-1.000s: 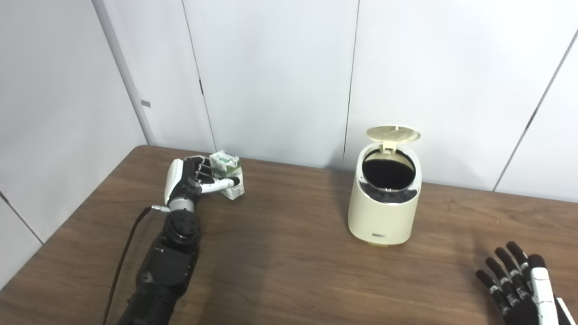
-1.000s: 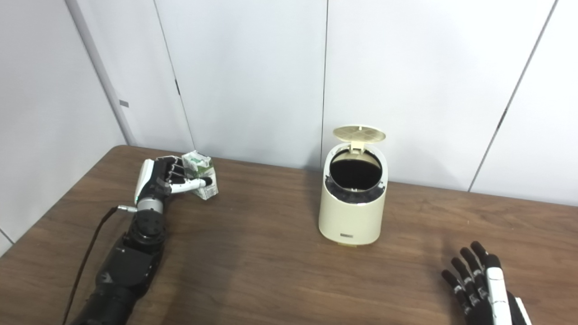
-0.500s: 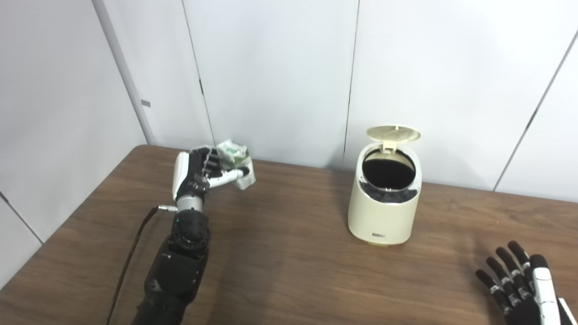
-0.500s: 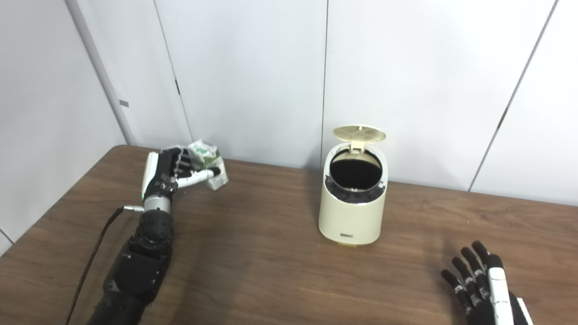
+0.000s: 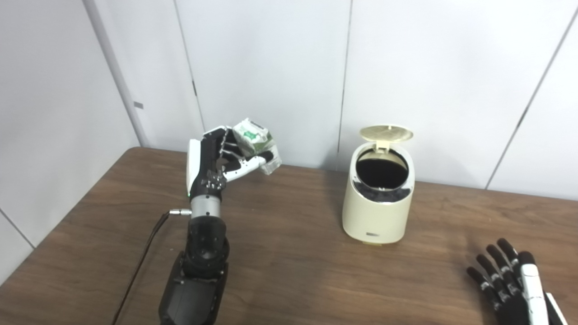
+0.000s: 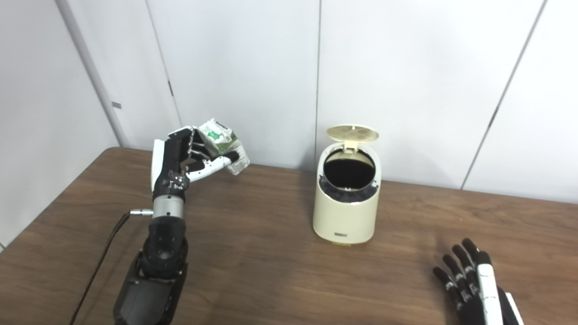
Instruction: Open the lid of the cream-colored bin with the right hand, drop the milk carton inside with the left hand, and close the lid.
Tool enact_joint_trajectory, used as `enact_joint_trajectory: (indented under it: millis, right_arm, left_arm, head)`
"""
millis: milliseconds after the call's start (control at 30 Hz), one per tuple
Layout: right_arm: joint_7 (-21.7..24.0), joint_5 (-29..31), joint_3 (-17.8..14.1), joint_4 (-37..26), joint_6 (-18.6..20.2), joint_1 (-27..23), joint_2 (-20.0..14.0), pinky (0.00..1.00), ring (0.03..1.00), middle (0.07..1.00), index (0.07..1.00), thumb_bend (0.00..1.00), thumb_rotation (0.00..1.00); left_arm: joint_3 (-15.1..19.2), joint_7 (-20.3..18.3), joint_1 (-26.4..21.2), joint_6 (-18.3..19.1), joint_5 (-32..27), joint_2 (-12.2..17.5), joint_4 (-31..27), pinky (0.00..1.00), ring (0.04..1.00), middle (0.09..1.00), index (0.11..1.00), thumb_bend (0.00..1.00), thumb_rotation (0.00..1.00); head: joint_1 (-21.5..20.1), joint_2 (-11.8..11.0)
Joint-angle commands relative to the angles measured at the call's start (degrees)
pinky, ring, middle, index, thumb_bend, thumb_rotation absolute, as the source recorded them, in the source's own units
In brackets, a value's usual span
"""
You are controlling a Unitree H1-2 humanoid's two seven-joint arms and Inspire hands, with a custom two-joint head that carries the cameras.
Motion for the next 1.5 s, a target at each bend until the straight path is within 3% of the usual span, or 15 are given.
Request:
enact_joint_trajectory:
  millis: [0,167,367,533,700,1233,1467]
  right_arm:
    - [1.04,-0.30,0.44,-0.37,-2.74,-1.31,0.19,0.84,0.926,0.940,0.931,0.46,0.69]
    - [1.32,-1.33,1.48,0.40,-4.25,-1.22,0.30,0.83,0.917,0.925,0.917,0.48,0.69]
    - [0.45,-2.68,2.35,0.26,-4.02,-1.04,0.98,0.83,0.919,0.923,0.906,0.49,0.68]
    - [0.59,-3.29,2.87,0.44,-4.28,-1.15,1.65,0.82,0.916,0.923,0.902,0.49,0.68]
    - [0.95,-3.76,3.50,1.01,-5.19,-1.28,2.03,0.83,0.920,0.923,0.908,0.47,0.69]
    - [0.19,-5.22,4.12,1.10,-5.93,-1.26,4.30,0.80,0.903,0.908,0.878,0.49,0.67]
    - [-0.55,-6.71,4.75,0.90,-5.37,-1.64,5.25,0.79,0.896,0.898,0.870,0.49,0.67]
  left_arm:
    - [-1.16,-0.23,-2.06,-2.21,2.14,0.29,-3.77,0.37,0.456,0.490,0.464,0.48,0.00]
    - [-4.14,-1.23,-2.11,-4.90,3.24,-0.77,-5.62,0.36,0.458,0.499,0.472,0.48,0.00]
    - [-5.85,-3.39,-3.21,-4.23,3.24,-2.63,-7.53,0.35,0.456,0.502,0.473,0.48,0.00]
    - [-6.99,-4.81,-4.60,-6.89,2.47,-3.36,-5.99,0.34,0.455,0.504,0.477,0.48,0.00]
    - [-8.63,-4.72,-5.57,-7.05,4.21,-4.79,-4.79,0.34,0.452,0.498,0.483,0.48,0.00]
    - [-10.71,-3.13,-9.92,-12.98,5.10,-8.55,4.83,0.34,0.442,0.487,0.486,0.48,0.00]
    - [-10.74,-1.22,-12.09,-18.83,5.86,-8.12,11.26,0.33,0.434,0.496,0.492,0.48,0.00]
  head:
    - [-0.17,0.08]
    - [-2.57,0.09]
    - [-4.99,0.27]
    - [-6.57,0.37]
    - [-7.54,0.33]
    - [-8.63,0.06]
    - [-9.31,-0.16]
